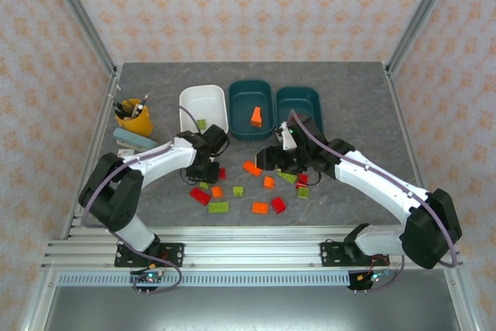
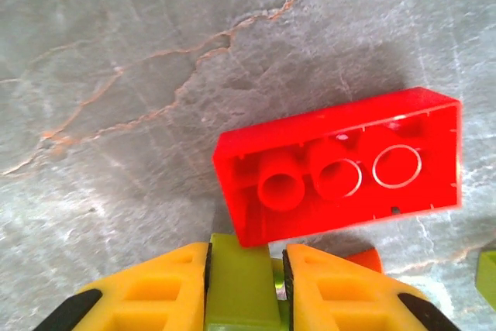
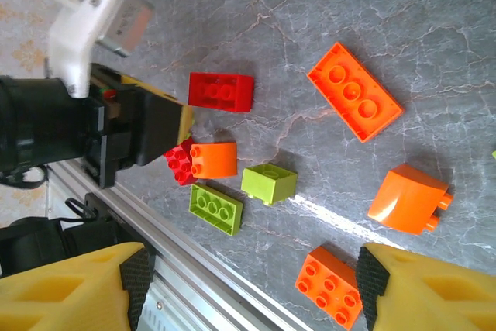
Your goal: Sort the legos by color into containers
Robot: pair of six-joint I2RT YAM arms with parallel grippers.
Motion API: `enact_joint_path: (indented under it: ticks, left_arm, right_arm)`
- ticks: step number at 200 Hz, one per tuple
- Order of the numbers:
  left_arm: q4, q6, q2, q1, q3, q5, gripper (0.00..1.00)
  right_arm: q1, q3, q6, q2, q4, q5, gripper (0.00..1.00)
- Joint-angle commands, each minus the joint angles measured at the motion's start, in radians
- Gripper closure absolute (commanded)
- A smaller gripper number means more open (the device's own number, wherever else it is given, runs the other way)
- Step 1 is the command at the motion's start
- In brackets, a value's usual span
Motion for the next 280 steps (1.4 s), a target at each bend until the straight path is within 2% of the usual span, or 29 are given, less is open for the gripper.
enact_joint_path:
  ticks: [1, 27, 57, 93, 148, 175, 229, 263, 280]
  left_arm:
    - [-0.096, -0.004, -0.054, 0.005, 0.079, -0.057, 0.78]
    - [-0.155, -0.001, -0.063, 0.036, 0.201, -0.068, 0.78]
    - [-0.170, 0.019, 0.006, 0.132, 0.366, -0.061, 0.77]
    - [-0.188, 0.047, 0.186, 0.205, 0.581, -0.100, 0.77]
    - [-0.260, 0.066, 0.470, 0.261, 0.819, -0.181, 0.77]
    - [-0.274, 0.061, 0.531, 0.272, 0.838, -0.186, 0.77]
    - [-0.242, 0.040, 0.579, 0.272, 0.769, -0.172, 0.73]
    - [-0.241, 0.041, 0.579, 0.272, 0.763, -0.173, 0.65]
    - [-0.243, 0.044, 0.570, 0.271, 0.766, -0.173, 0.60]
  right_arm:
    - [0.002, 0.030, 0.007, -0.030, -0.005, 0.042, 0.28]
    - [0.002, 0.056, 0.025, -0.053, -0.001, 0.114, 0.29]
    - [-0.001, 0.065, 0.095, -0.079, 0.126, 0.196, 0.30]
    - [-0.011, 0.087, 0.164, -0.051, 0.246, 0.267, 0.29]
    - [-0.032, 0.113, 0.175, -0.009, 0.225, 0.258, 0.29]
    - [-0.042, 0.104, 0.171, -0.014, 0.184, 0.263, 0.29]
    - [-0.085, 0.108, 0.156, -0.025, -0.036, 0.356, 0.29]
    - [-0.096, 0.097, 0.151, -0.031, -0.254, 0.461, 0.29]
    - [-0.102, 0.067, 0.155, -0.044, -0.307, 0.476, 0.29]
